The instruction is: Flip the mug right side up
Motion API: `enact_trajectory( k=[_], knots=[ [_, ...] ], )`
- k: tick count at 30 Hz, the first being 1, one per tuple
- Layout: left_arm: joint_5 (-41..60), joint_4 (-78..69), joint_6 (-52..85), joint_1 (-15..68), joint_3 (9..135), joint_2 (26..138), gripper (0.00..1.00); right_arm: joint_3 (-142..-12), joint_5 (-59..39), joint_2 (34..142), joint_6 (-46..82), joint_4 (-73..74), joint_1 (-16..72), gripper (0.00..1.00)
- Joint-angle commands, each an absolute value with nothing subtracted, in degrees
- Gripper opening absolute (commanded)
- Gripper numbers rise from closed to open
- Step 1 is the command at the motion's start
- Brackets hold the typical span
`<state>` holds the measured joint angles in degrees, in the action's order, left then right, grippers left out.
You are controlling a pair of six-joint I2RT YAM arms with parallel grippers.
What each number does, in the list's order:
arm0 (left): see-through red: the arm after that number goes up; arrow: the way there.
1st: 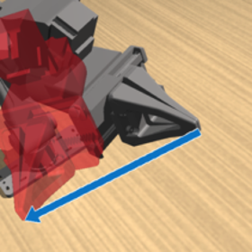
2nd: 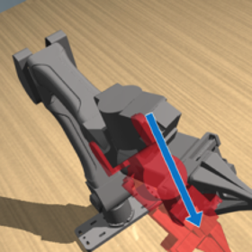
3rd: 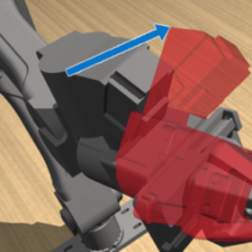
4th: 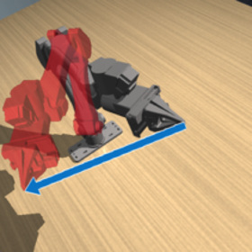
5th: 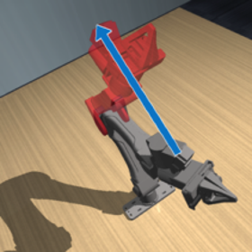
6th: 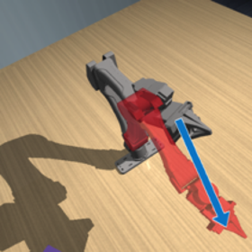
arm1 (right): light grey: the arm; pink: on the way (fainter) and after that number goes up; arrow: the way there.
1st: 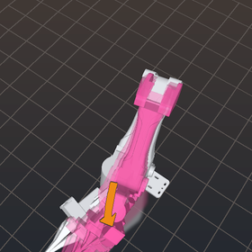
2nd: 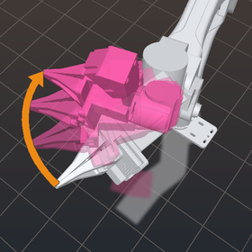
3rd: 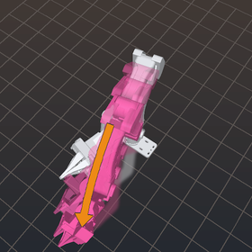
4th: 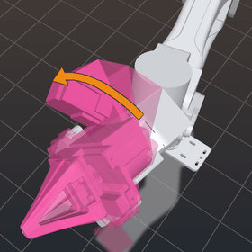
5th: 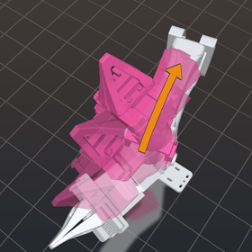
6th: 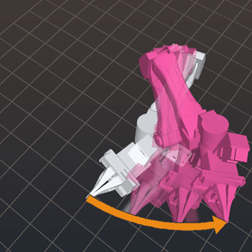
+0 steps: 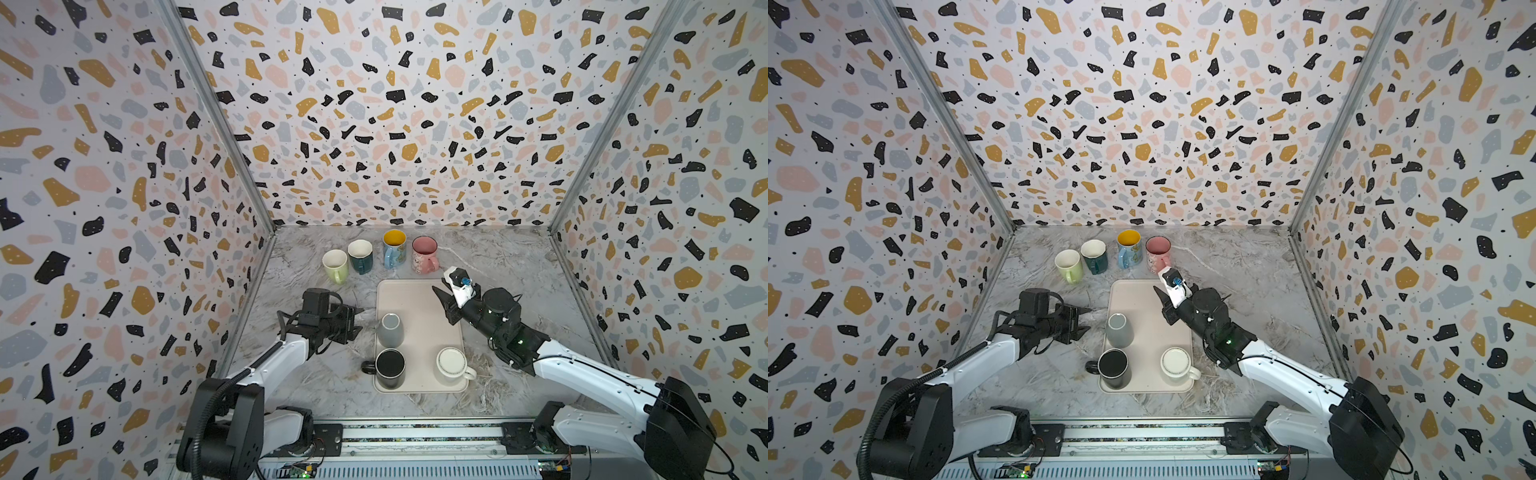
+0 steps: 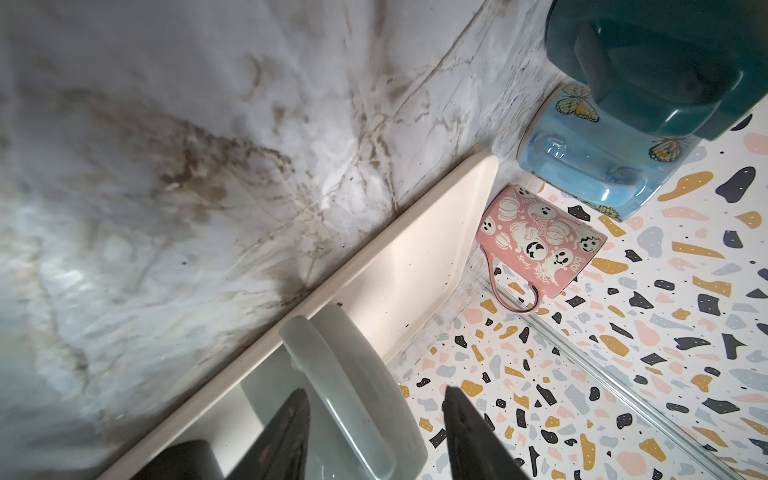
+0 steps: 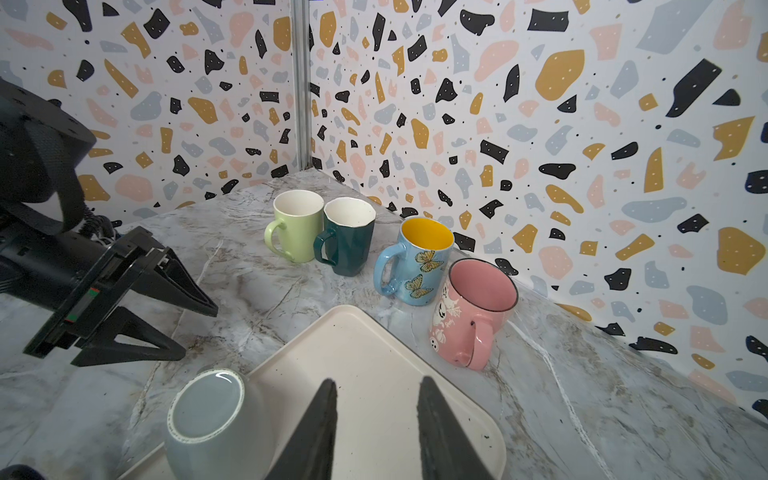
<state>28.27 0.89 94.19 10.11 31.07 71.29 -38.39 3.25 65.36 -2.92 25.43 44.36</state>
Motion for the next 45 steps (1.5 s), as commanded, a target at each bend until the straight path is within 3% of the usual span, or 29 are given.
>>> enact_trajectory(
  k=[1, 20, 45],
  knots=[
    [30.14, -1.71, 95.93, 11.11, 31.58, 72.35, 0.53, -38.41, 3.60, 65.67, -2.11, 27.25, 44.30, 0.35],
    [29.72, -8.22, 97.30, 14.59, 32.41, 79.24, 0.52, -38.68, 3.83, 67.29, -1.30, 27.18, 44.30, 0.34],
    [31.55, -13.97, 98.04, 15.95, 36.74, 87.17, 0.33, -39.80, 4.38, 69.64, -1.48, 27.16, 44.21, 0.34]
  ],
)
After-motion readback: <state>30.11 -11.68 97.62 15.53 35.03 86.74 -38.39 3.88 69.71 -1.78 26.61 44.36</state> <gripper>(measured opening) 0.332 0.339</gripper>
